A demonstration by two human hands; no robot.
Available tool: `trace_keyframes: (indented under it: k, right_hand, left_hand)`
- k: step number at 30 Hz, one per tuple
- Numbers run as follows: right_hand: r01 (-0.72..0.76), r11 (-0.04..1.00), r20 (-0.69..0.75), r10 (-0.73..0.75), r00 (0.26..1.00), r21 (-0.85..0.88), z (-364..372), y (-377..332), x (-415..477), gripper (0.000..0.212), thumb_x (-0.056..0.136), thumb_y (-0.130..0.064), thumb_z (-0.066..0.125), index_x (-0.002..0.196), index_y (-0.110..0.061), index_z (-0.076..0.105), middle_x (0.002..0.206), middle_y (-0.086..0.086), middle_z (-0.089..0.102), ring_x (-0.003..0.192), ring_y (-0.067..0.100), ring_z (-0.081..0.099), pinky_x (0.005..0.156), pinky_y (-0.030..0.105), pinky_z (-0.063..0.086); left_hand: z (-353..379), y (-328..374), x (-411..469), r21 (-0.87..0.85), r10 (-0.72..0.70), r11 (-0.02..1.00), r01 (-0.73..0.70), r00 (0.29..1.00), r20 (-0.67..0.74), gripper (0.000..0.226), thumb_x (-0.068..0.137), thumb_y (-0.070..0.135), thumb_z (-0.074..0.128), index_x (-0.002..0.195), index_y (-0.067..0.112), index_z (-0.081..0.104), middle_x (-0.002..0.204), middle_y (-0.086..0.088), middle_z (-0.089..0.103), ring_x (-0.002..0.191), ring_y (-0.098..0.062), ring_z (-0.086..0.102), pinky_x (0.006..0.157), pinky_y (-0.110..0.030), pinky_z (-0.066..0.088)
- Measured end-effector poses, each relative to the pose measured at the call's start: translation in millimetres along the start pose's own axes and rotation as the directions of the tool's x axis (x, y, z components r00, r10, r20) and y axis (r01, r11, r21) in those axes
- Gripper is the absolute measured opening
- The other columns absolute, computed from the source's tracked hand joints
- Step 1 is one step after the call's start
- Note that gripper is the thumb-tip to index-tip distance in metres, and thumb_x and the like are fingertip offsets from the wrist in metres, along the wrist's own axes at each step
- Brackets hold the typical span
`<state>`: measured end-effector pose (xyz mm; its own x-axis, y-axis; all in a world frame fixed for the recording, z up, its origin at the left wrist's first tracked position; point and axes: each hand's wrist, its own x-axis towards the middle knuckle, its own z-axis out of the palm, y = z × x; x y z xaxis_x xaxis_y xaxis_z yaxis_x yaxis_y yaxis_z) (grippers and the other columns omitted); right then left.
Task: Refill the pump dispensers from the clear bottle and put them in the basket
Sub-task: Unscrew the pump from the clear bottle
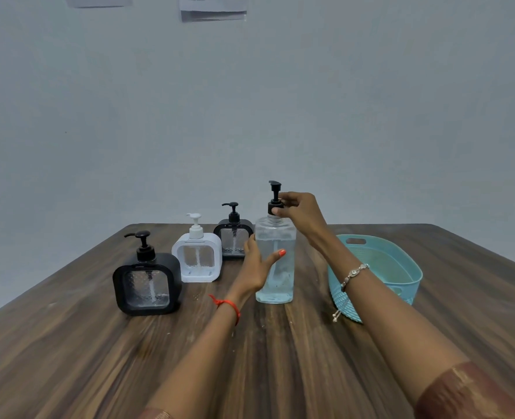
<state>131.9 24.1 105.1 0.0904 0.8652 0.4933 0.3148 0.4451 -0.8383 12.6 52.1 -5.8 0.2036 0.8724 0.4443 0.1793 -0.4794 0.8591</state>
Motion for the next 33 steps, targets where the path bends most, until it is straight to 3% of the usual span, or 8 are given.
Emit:
trace_keyframes:
  k: [4,9,15,21,26,28,31,33]
  right_hand:
    - [-0.01,0.999,0.038,0.008,0.999,0.047,-7,5,1,0.037,0.081,-0.001,0.065,0.117,-0.001,0.059,0.11,0.017,0.064,0.096,0.019,0.06,0.082,0.017,0.047]
    - [0.073,0.964,0.029,-0.068,0.997,-0.256,5,3,-4,0.03,0.075,-0.027,0.076,0.096,-0.007,0.069,0.082,-0.005,0.062,0.074,0.007,0.055,0.064,0.015,0.041]
    - [0.023,0.993,0.141,-0.007,0.99,-0.117,-2,-1,0,0.024,0.085,-0.006,0.064,0.108,-0.001,0.065,0.099,0.007,0.066,0.096,0.016,0.06,0.089,0.025,0.045]
    - [-0.01,0.999,0.23,0.021,0.973,-0.052,-12,-1,3,0.032,0.089,0.003,0.052,0.121,0.005,0.056,0.116,0.017,0.063,0.107,0.02,0.059,0.098,0.027,0.042]
    - [0.036,0.981,0.12,-0.014,0.993,-0.189,3,-1,-2,0.035,0.077,-0.022,0.074,0.105,-0.004,0.065,0.103,0.008,0.067,0.092,0.016,0.059,0.083,0.026,0.044]
    - [0.031,0.958,0.021,-0.026,0.999,-0.286,10,-2,-1,0.036,0.072,-0.027,0.078,0.098,-0.005,0.068,0.098,0.005,0.068,0.091,0.018,0.06,0.085,0.035,0.046]
    - [0.011,0.957,-0.026,-0.019,0.999,-0.289,12,-4,3,0.03,0.072,-0.022,0.077,0.096,-0.006,0.069,0.1,0.008,0.07,0.097,0.022,0.062,0.095,0.046,0.044]
    - [-0.01,0.963,-0.019,0.005,1.0,-0.268,9,-7,4,0.03,0.073,-0.013,0.075,0.101,-0.006,0.068,0.104,0.009,0.069,0.1,0.022,0.061,0.097,0.042,0.044]
  left_hand:
    - [0,0,2,0.015,-0.004,1.0,0.004,1.0,-0.004,0.09,0.069,0.066,0.062,0.141,0.024,0.03,0.14,-0.003,0.038,0.133,-0.016,0.038,0.111,-0.046,0.035]
    - [1,4,1,0.023,0.009,1.0,-0.008,1.0,-0.009,0.088,0.071,0.065,0.06,0.142,0.023,0.028,0.138,-0.003,0.037,0.134,-0.019,0.035,0.111,-0.047,0.035]
    - [0,-1,1,0.023,-0.017,1.0,0.017,1.0,-0.007,0.092,0.066,0.073,0.062,0.14,0.027,0.03,0.138,-0.001,0.041,0.133,-0.018,0.038,0.11,-0.048,0.037]
    - [-1,6,-2,0.02,-0.006,1.0,0.006,1.0,-0.003,0.088,0.072,0.063,0.063,0.142,0.023,0.028,0.14,-0.003,0.036,0.134,-0.018,0.036,0.112,-0.046,0.034]
    - [0,8,-3,0.01,0.002,1.0,-0.002,1.0,0.001,0.08,0.08,0.053,0.063,0.143,0.023,0.025,0.142,-0.003,0.034,0.136,-0.016,0.032,0.114,-0.043,0.031]
    - [0,7,-3,0.006,0.002,1.0,-0.002,1.0,0.006,0.087,0.073,0.065,0.062,0.142,0.026,0.027,0.141,-0.003,0.037,0.135,-0.016,0.035,0.112,-0.045,0.034]
    - [0,1,0,-0.002,-0.037,0.999,0.037,0.999,-0.001,0.094,0.065,0.074,0.062,0.141,0.029,0.029,0.14,-0.003,0.039,0.131,-0.017,0.041,0.109,-0.046,0.038]
    - [-1,5,-2,-0.001,-0.039,0.999,0.039,0.999,0.001,0.092,0.068,0.07,0.063,0.141,0.026,0.028,0.14,-0.004,0.038,0.131,-0.017,0.04,0.111,-0.044,0.036]
